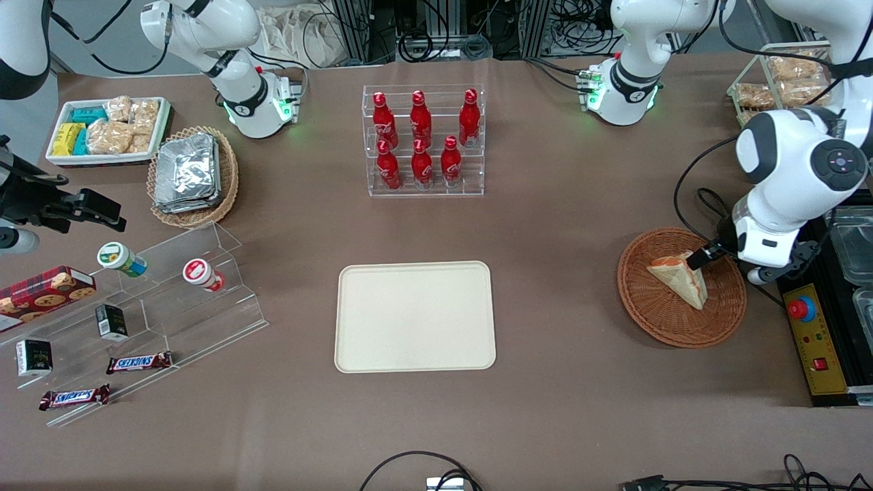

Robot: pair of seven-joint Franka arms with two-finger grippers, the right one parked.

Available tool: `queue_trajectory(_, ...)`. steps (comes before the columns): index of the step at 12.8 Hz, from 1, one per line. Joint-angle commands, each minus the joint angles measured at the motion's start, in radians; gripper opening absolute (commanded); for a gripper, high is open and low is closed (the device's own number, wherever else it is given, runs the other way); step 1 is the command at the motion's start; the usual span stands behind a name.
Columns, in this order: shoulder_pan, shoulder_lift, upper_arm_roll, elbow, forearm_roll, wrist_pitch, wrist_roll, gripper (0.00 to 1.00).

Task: Place sandwich from basket to tray
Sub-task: 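Move the left gripper over the wicker basket and lower toward the sandwich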

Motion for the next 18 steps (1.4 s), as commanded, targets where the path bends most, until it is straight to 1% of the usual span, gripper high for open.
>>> queue_trajectory(1,0.001,0.004,0.010,-0.075,0.013,0.122,-0.046,1.00)
queue_trajectory(9,0.001,0.114,0.012,-0.169,0.012,0.381,-0.077,1.00)
queue_trajectory(13,0.001,0.157,0.019,-0.171,0.012,0.438,-0.076,1.00)
queue_trajectory(14,0.001,0.157,0.019,-0.171,0.013,0.438,-0.065,0.91)
queue_trajectory(15,0.001,0.157,0.019,-0.171,0.015,0.437,-0.060,0.73)
queue_trajectory(16,0.001,0.157,0.019,-0.169,0.015,0.437,-0.057,0.49)
queue_trajectory(17,-0.001,0.157,0.019,-0.169,0.015,0.435,-0.044,0.35)
queue_trajectory(18,-0.001,0.156,0.019,-0.169,0.016,0.434,-0.037,0.26)
